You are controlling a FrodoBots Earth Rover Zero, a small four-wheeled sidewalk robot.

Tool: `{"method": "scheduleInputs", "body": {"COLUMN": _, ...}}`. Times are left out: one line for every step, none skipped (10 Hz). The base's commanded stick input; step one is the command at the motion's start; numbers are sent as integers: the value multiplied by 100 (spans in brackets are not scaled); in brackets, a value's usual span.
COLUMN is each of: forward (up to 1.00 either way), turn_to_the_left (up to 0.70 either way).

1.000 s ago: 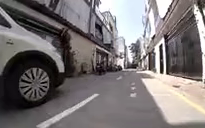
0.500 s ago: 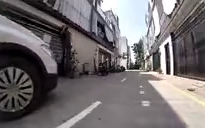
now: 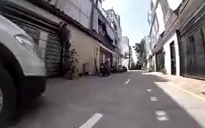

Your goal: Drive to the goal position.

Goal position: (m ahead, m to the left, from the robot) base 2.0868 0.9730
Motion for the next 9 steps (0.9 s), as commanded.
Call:
{"method": "scheduleInputs", "body": {"forward": 100, "turn_to_the_left": 1}}
{"method": "scheduleInputs", "body": {"forward": 100, "turn_to_the_left": 1}}
{"method": "scheduleInputs", "body": {"forward": 100, "turn_to_the_left": 1}}
{"method": "scheduleInputs", "body": {"forward": 100, "turn_to_the_left": 1}}
{"method": "scheduleInputs", "body": {"forward": 100, "turn_to_the_left": 1}}
{"method": "scheduleInputs", "body": {"forward": 100, "turn_to_the_left": 1}}
{"method": "scheduleInputs", "body": {"forward": 100, "turn_to_the_left": 1}}
{"method": "scheduleInputs", "body": {"forward": 100, "turn_to_the_left": 1}}
{"method": "scheduleInputs", "body": {"forward": 100, "turn_to_the_left": 1}}
